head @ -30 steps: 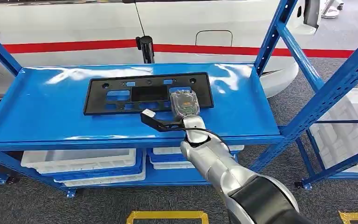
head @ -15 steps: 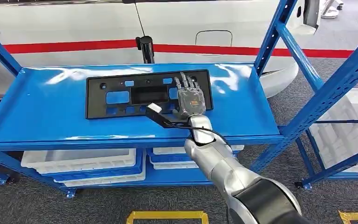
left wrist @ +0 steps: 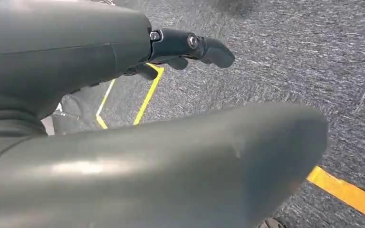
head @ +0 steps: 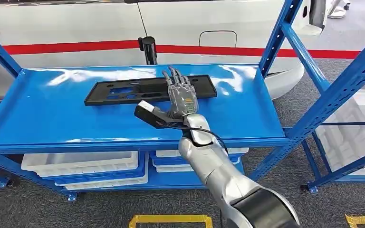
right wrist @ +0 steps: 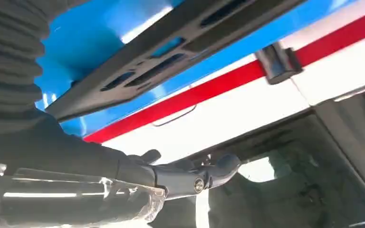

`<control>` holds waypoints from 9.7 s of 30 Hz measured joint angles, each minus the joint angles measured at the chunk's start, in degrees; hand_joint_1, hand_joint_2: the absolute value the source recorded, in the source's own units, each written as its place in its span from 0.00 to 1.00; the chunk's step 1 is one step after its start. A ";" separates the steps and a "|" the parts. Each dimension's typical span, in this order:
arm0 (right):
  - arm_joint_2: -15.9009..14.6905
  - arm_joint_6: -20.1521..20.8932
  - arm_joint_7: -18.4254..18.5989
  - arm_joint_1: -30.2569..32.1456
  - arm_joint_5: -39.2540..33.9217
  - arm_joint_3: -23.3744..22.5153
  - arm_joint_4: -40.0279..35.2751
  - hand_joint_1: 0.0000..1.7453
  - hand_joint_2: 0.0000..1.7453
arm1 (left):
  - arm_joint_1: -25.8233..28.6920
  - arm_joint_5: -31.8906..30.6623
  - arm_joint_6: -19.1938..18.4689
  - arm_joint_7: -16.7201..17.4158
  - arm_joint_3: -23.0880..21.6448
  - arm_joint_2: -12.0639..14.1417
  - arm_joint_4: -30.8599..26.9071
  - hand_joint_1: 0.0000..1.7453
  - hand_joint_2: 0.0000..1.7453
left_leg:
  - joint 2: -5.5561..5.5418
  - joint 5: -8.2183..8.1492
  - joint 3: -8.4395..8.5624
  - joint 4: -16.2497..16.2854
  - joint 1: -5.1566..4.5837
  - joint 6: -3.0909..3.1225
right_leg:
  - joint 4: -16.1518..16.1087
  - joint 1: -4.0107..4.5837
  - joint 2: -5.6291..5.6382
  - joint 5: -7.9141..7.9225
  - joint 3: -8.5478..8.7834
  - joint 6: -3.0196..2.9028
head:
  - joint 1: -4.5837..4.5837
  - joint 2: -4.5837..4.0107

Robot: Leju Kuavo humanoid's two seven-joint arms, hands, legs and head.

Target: Take the parts from the cabinet and place them on the table.

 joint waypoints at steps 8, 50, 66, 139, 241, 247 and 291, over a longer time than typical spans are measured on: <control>1.22 1.55 0.35 0.15 -4.18 3.30 -2.69 0.00 1.00 | -0.07 -0.72 1.66 1.55 0.00 -0.31 0.11 0.00 0.00 | 0.02 0.00 0.00 0.00 -0.01 -0.01 | 0.00 -0.01 0.00 0.00 0.02 0.00 | 0.00 0.00; 1.11 2.75 0.04 -2.03 -16.24 17.99 -2.31 0.00 1.00 | -1.41 -31.63 3.61 4.74 27.19 -7.32 -6.80 0.00 0.00 | 1.33 3.25 0.39 -3.30 0.33 2.60 | 7.34 -0.05 -0.14 -7.01 0.26 -0.28 | 0.11 0.00; 1.29 2.77 0.44 -1.66 -16.61 19.80 -1.68 0.00 1.00 | -1.73 -32.41 3.56 4.50 30.31 -7.96 -7.19 0.00 0.00 | 0.84 -7.62 -5.60 13.17 2.00 -2.80 | 2.08 -2.48 -0.49 -0.93 -0.50 0.55 | 0.00 0.00; 0.39 4.57 21.75 -3.98 -6.01 41.42 13.12 0.00 1.00 | -3.58 -39.32 3.56 -0.61 40.35 -8.33 -4.85 0.00 0.00 | 0.67 -0.17 1.23 -0.59 0.08 -0.62 | -0.98 -1.10 -0.50 -0.20 1.47 1.42 | 0.46 0.00; -12.22 4.98 -23.58 33.51 -36.94 5.90 -66.14 1.00 1.00 | -4.77 -20.67 -14.87 -40.52 44.04 -4.41 0.52 0.00 1.00 | 0.91 -6.92 5.31 2.65 1.02 0.34 | 1.94 -0.78 -0.77 1.23 -2.57 -0.60 | 0.48 0.00; -13.49 4.35 -24.31 35.19 -37.11 4.81 -66.20 1.00 1.00 | -4.68 -19.41 -19.67 -40.11 44.11 -1.73 0.42 0.00 1.00 | 1.49 -3.20 5.94 -1.21 0.35 1.67 | 1.84 -0.60 -1.00 1.55 -3.52 1.18 | 0.52 0.00; -16.00 5.18 -25.33 39.48 -36.67 2.43 -67.89 1.00 1.00 | -4.48 -18.93 -23.02 -42.32 44.06 -0.35 0.42 0.00 1.00 | 1.49 5.22 -4.67 0.70 0.49 -0.63 | 0.74 -1.04 -0.81 -6.21 5.54 0.96 | 0.28 0.00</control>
